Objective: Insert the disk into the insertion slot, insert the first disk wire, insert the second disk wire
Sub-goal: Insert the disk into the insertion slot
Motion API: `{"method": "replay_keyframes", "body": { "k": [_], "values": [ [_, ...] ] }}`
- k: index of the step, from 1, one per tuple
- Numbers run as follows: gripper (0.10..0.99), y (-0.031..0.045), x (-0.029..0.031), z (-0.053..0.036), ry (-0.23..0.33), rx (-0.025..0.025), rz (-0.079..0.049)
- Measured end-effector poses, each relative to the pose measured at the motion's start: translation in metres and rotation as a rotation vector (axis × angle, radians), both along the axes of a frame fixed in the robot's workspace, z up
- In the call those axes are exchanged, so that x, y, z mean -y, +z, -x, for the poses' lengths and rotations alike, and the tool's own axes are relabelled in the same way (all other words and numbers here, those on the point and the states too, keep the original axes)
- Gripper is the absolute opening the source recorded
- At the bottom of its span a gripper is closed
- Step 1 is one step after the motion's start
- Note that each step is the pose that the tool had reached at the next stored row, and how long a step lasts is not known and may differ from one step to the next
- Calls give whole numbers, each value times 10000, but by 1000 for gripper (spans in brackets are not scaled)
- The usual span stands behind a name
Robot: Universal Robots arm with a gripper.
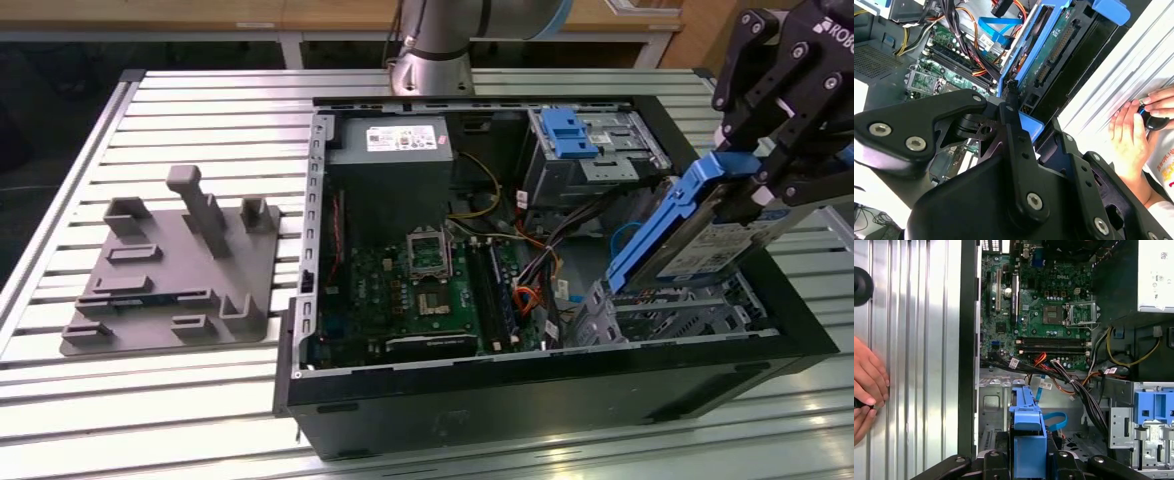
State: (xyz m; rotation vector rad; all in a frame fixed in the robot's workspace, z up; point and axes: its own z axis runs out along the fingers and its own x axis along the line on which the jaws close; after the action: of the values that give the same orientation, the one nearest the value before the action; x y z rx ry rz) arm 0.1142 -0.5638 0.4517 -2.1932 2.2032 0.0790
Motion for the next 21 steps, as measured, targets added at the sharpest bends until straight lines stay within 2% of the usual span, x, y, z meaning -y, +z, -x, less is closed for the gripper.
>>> {"method": "replay_keyframes", "body": {
  "k": [21],
  "values": [
    [361, -98, 23, -11, 0, -7, 0]
  ]
}}
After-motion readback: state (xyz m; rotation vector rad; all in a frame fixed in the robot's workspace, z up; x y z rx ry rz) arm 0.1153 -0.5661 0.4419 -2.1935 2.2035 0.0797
